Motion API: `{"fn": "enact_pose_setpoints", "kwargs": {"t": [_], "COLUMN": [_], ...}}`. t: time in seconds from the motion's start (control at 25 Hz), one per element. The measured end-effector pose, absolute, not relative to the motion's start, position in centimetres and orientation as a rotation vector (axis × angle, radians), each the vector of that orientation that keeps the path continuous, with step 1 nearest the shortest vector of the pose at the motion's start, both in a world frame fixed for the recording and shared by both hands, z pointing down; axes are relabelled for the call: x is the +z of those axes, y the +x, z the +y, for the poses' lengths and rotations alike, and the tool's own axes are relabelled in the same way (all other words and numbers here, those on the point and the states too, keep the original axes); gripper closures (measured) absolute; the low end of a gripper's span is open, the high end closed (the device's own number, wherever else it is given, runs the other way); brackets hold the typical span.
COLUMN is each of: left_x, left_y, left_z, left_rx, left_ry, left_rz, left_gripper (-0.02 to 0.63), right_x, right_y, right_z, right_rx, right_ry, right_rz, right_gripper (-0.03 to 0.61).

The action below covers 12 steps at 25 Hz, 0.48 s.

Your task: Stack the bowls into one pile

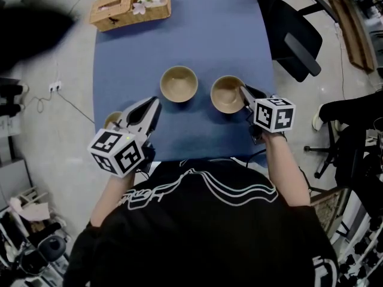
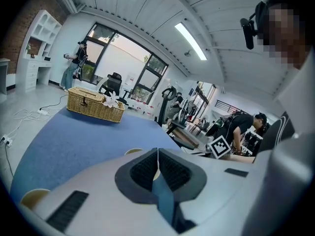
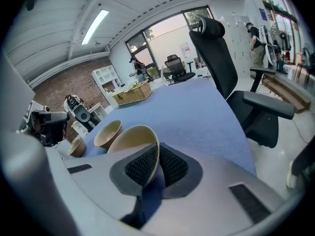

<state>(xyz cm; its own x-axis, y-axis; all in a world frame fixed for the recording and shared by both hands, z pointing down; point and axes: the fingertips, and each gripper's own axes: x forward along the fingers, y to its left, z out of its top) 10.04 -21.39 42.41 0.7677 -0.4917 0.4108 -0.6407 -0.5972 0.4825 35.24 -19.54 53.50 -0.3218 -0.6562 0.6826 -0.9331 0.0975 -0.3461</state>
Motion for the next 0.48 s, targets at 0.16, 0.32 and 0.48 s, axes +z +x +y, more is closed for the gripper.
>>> {"fn": "enact_pose_setpoints", "kwargs": {"t": [0.16,0.32,0.48], "left_x": [42.0,41.3,40.7], "left_y": [8.5,6.8,5.0], "left_z": [-22.0,-21.9,-22.0], "left_rx": [0.309,0.309,0.294], "left_ry": [2.339,2.347,2.351], "left_rz": [-0.831,-0.824,-0.84], "left_gripper": [0.584,0.584,0.584], "right_x": [52.4,50.9,49.2], "right_y": [34.1,32.8,31.3], "right_z": [-19.7,-19.5,-19.6], "right_rx": [1.076,1.067,1.044], "right_ry": [1.593,1.62,1.632], "right_rz": [-2.022,-2.032,-2.056], "right_gripper": [0.535,0.537,0.537]}}
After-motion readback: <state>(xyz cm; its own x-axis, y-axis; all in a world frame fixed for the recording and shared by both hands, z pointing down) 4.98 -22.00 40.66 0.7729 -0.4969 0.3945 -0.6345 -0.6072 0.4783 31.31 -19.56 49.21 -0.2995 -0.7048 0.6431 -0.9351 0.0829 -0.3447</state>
